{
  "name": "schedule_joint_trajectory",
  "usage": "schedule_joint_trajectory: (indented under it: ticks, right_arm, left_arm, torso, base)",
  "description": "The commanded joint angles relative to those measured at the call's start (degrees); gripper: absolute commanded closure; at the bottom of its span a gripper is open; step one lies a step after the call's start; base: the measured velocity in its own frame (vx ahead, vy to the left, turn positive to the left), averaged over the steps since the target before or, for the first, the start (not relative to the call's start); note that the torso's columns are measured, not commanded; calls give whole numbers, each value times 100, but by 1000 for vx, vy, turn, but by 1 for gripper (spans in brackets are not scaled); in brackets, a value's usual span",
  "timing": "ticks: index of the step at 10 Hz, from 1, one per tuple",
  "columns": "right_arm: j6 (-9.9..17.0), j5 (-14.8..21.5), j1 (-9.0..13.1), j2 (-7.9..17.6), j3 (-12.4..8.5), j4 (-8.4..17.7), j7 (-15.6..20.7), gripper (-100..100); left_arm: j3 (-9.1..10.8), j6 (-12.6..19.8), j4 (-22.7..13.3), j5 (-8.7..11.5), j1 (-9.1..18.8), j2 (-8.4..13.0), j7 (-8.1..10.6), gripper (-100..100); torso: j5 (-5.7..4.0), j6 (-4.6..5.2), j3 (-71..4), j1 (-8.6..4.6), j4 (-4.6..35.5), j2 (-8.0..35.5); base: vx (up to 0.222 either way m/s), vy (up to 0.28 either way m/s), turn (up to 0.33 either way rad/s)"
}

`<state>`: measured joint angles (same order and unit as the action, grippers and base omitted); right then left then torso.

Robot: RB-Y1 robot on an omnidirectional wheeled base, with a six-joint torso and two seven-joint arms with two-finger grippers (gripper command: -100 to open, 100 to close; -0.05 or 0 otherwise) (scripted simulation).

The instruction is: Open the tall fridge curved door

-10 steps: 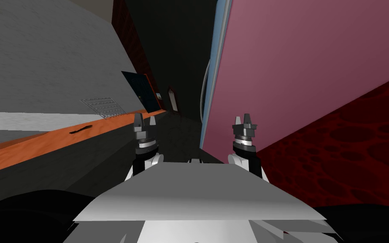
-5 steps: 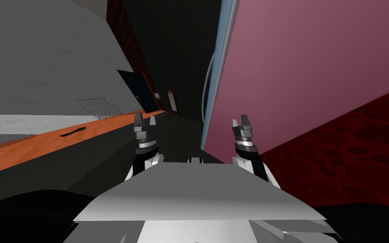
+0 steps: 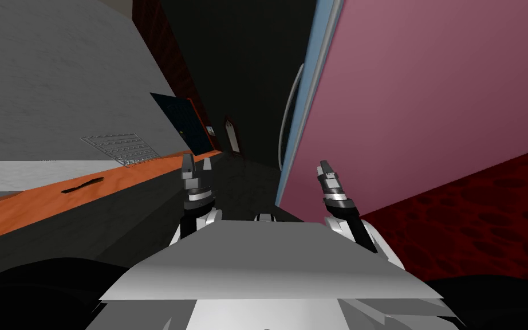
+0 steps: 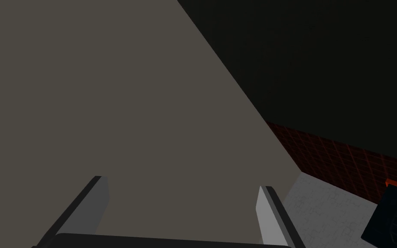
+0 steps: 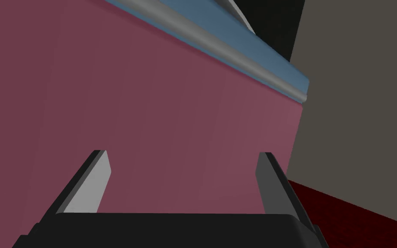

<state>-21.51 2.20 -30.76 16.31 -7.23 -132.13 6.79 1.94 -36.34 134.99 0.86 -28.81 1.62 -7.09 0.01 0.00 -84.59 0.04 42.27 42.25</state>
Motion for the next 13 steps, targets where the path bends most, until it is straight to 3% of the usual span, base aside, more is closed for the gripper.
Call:
schedule_joint_trajectory:
  ticks: [1, 5, 6, 9, 13]
  right_arm:
    - [201, 227, -161, 443, -284, 92, 188, -100]
    - [502, 632, -424, 1102, -709, 267, 521, -100]
    - [502, 632, -424, 1156, -709, 267, 521, -100]
    - [747, 952, -624, 1706, -1044, 439, 784, -100]
    - [918, 1171, -755, 2172, -1271, 582, 962, -100]
  left_arm:
    - [0, 0, 0, 0, 0, 0, 0, 0]
    - [0, 0, 0, 0, 0, 0, 0, 0]
    - [0, 0, 0, 0, 0, 0, 0, 0]
    - [0, 0, 0, 0, 0, 0, 0, 0]
    - [0, 0, 0, 0, 0, 0, 0, 0]
  torso:
    - [1, 0, -3, 4, -1, -6]
    - [0, 0, 10, 3, 5, 16]
    - [2, 1, 9, 7, 4, 12]
    - [-3, 0, -2, -6, -1, -5]
    - [-3, 0, 1, -6, 1, -1]
  base:
    - [128, 160, -90]
    - [134, 172, -85]
    - [89, 137, -32]
    - [112, 150, -67]
    - [99, 134, -60]
